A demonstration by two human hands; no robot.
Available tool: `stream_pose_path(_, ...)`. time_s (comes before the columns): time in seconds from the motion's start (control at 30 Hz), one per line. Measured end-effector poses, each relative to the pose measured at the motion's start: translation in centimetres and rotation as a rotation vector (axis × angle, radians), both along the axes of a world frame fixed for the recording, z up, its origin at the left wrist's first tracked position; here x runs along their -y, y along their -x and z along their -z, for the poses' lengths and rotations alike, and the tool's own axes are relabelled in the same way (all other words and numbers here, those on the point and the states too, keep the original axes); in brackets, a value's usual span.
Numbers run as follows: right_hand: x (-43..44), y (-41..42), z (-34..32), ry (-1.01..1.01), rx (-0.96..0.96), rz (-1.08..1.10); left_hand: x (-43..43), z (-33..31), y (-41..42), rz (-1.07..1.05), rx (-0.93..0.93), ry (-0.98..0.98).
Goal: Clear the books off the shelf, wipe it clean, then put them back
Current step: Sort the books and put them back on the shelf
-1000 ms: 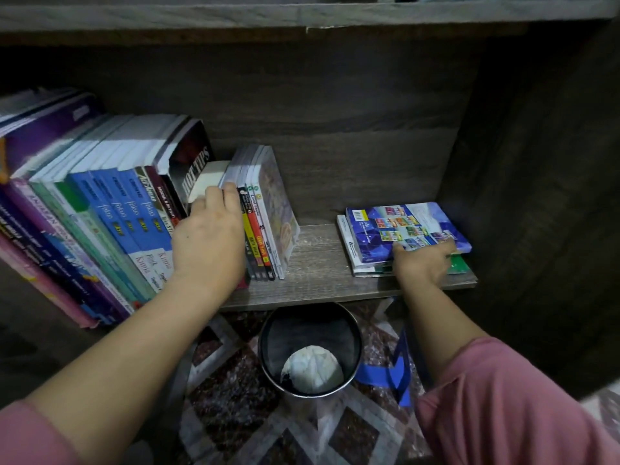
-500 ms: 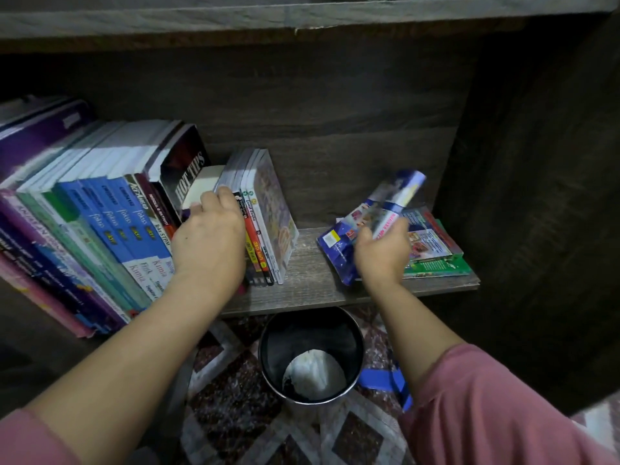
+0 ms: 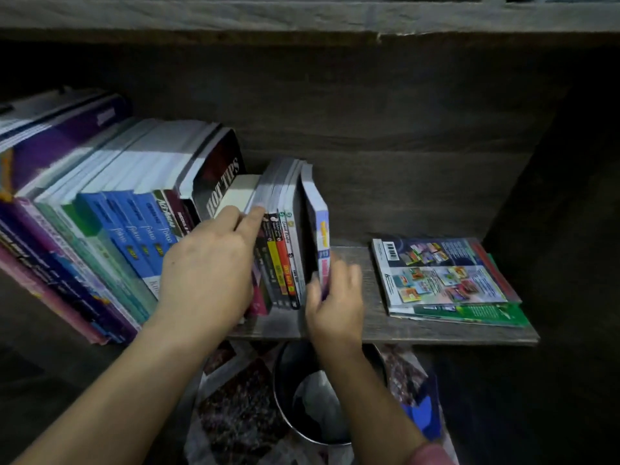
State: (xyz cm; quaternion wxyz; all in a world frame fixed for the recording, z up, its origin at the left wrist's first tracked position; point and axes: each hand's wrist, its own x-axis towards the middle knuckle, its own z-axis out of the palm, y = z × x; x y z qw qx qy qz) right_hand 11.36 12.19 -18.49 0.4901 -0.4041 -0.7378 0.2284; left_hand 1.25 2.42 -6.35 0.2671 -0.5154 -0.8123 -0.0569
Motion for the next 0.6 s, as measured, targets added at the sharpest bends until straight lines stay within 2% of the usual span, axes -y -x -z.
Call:
stream_pose_path(0.23,-0.7,1.7,-0.3,0.211,-0.030,-0.064,1.6,1.0,0.5,0.116,0.260,-0.115)
stream_pose_path(0.37,-0.8,0.9,-0.8,0.260,0.005,-0.137,1.1,0.8,0.2,0.115,0.371,-0.208)
stream_pose_path(0.6,-0.9,0.3,-1.0,0.303,0.083,-0.193,0.0,3.1,-0.8,0.116,0.245,-0.182)
